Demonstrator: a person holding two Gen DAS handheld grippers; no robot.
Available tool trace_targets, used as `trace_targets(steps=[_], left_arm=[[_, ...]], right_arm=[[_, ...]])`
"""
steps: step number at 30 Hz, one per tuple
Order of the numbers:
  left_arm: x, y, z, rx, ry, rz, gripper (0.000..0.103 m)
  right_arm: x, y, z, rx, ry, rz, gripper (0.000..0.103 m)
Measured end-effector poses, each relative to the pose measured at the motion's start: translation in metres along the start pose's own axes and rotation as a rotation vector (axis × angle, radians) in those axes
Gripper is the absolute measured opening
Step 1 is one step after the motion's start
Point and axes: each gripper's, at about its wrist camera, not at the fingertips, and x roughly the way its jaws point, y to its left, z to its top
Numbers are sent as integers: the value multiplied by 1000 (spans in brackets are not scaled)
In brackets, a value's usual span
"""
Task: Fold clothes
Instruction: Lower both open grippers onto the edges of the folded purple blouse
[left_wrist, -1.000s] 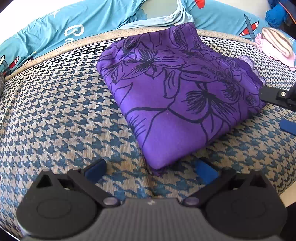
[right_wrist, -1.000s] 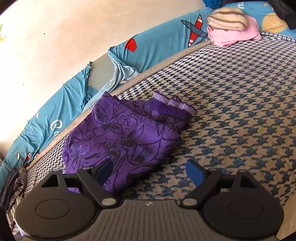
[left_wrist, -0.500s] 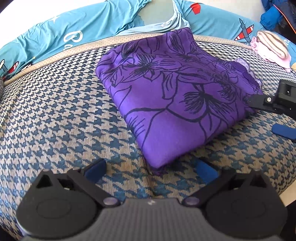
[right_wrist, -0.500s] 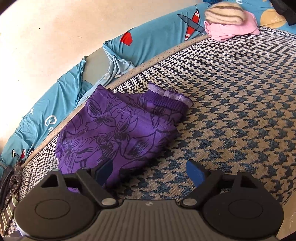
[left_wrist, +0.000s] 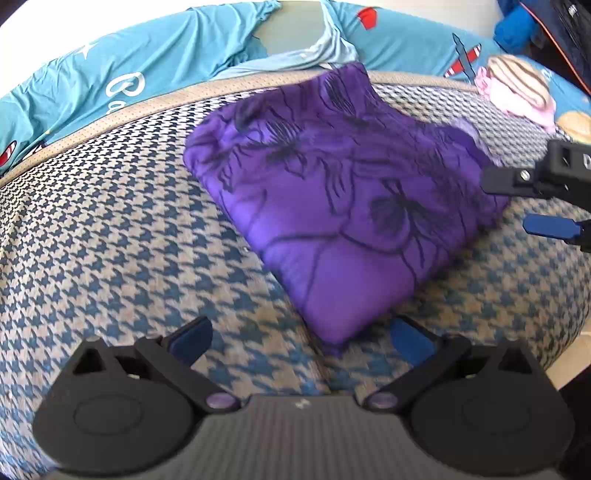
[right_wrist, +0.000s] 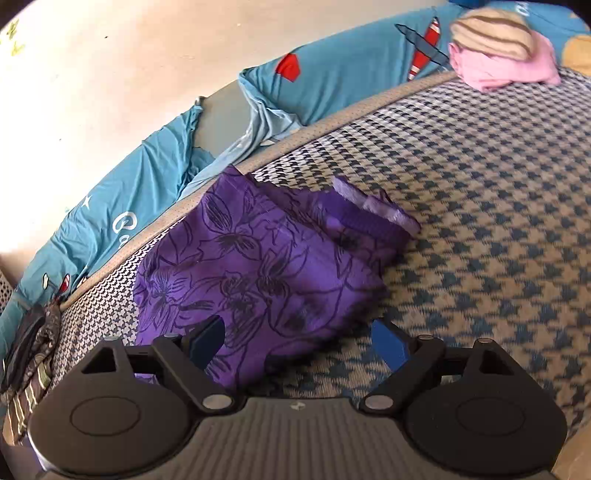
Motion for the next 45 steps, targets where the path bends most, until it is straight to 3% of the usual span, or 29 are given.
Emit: trace_targets(steps=[11,15,19,27,31,36,45], left_arm=[[4,34,37,-6,41,-193,103],[-8,36,39,53,32,-309,103],[-16,44,48,28,9,-397,103],[20,89,68,-255,46,-404,103],[39,97,74,-307,63,-436,103],[62,103,78,-373,88,-421,103],[89,100,87,-400,99,-447,103]], right_arm=[[17,-33,41,69,75,26,87],[27,-44,44,64,122,22,87],[38,-55,48,96,153,37,87],[49,-67,51,169,147,82,87],[54,-74,54,209,142,126,88],[59,-78,55,249,130,162,93],[70,-68,57,181,118,169,94]])
